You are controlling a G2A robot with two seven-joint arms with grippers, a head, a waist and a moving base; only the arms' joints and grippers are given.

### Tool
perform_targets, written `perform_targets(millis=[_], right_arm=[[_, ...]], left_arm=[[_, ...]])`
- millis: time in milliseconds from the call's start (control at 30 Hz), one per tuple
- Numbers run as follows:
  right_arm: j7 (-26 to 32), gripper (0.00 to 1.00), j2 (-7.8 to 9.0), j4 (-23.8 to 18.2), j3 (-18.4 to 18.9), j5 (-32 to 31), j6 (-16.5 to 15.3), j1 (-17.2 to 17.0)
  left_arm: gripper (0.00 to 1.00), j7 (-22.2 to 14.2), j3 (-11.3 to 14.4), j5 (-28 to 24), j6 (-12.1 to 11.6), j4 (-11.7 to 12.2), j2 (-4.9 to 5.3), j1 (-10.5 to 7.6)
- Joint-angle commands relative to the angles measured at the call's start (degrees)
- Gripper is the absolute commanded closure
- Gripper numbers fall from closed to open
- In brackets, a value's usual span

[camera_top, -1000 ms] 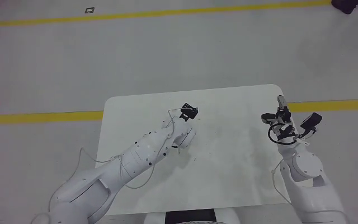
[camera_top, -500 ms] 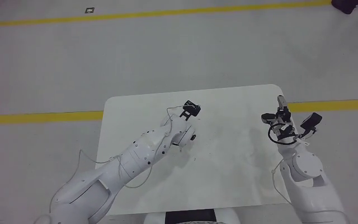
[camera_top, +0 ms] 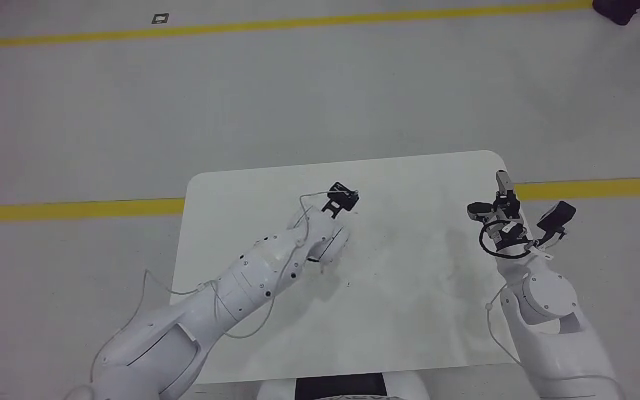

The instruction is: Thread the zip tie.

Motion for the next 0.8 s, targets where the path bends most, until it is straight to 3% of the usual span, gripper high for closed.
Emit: perform_targets(millis=[0,333,767], right_arm=[[0.0,0.0,0.0,0.0,0.0,0.0,0.0,0.0],[0.0,0.0,0.0,0.0,0.0,0.0,0.0,0.0],[0.0,0.0,0.0,0.0,0.0,0.0,0.0,0.0]], left_arm=[[0.57,-0.03,0.55,0.39,0.0,0.73,-0.38,-0.16],[0.62,-0.16,3.97,3.02,0.82,5.64,-3.29,-2.18],[0.68,0.54,5.82,3.76,0.68,12.48,-6.56,-3.59]])
